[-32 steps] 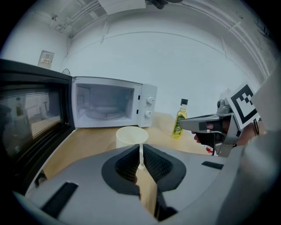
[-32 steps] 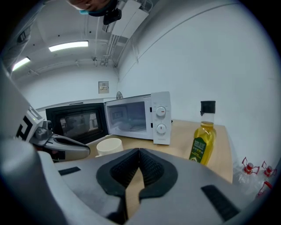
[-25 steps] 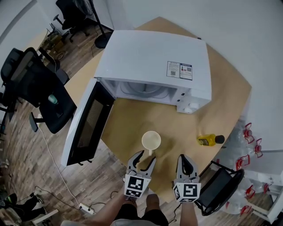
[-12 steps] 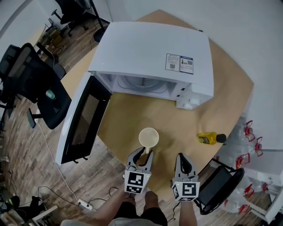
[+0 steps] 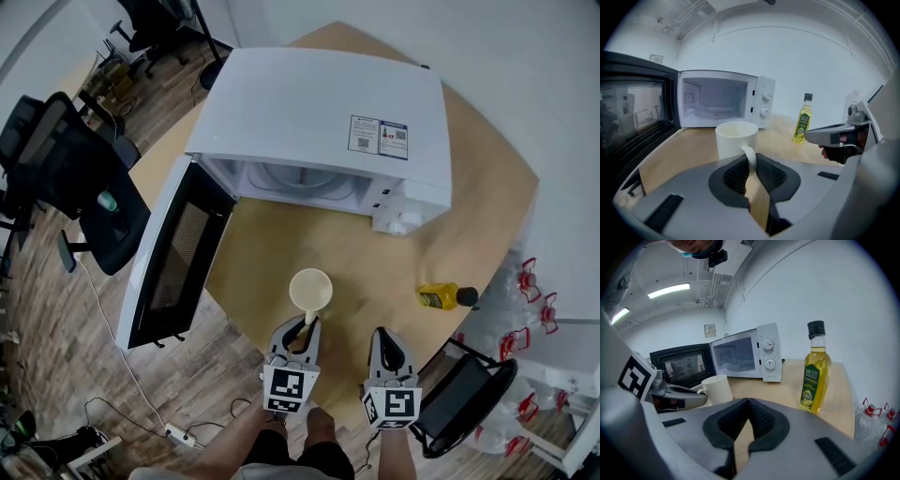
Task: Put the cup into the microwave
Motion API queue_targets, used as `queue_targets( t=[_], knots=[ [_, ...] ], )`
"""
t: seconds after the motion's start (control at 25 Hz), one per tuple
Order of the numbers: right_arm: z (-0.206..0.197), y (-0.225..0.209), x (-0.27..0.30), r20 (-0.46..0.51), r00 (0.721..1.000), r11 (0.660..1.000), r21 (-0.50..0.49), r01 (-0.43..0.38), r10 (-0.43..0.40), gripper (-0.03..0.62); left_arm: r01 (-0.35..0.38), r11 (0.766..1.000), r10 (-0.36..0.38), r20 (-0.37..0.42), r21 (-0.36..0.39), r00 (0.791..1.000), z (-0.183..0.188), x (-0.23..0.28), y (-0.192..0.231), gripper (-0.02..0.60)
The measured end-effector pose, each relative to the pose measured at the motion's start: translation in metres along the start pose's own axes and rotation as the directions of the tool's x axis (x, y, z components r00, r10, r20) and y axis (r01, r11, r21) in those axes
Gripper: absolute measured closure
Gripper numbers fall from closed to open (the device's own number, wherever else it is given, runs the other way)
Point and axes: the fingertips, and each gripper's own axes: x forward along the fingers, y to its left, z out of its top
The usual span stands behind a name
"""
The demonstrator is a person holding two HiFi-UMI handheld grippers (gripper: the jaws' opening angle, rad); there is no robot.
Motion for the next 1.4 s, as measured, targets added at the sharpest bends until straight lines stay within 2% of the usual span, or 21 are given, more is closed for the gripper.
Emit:
queue_targets(
  t=[0.16,0.64,0.88,1.12,1.4],
  knots=[
    [0.004,0.001,-0.003,0.009,1.000,1.000,-0.002,-0.005,0.005,0.577,0.001,1.000,-0.001,0.004,-0.021,1.000,0.006,0.000,0.003,0.518],
    [0.030,0.001,-0.022,0.058,0.998,1.000,-0.014,-0.005,0.006,0.577,-0.033,0.999,0.031,0.070,0.022,0.997,0.050,-0.017,0.007,0.520],
    [0.063,0.004,-0.035,0.106,0.994,0.998,-0.051,-0.033,0.038,0.577,-0.045,0.998,0.041,0.096,0.049,0.995,0.082,-0.035,-0.002,0.520],
    [0.097,0.006,-0.040,0.164,0.982,0.993,-0.085,-0.079,0.092,0.577,-0.080,0.996,0.073,0.144,0.045,0.987,0.113,-0.055,-0.011,0.520],
    [0.115,0.014,-0.046,0.187,0.973,0.987,-0.106,-0.120,0.138,0.577,-0.124,0.991,0.112,0.172,0.058,0.979,0.132,-0.077,-0.012,0.520]
  ],
)
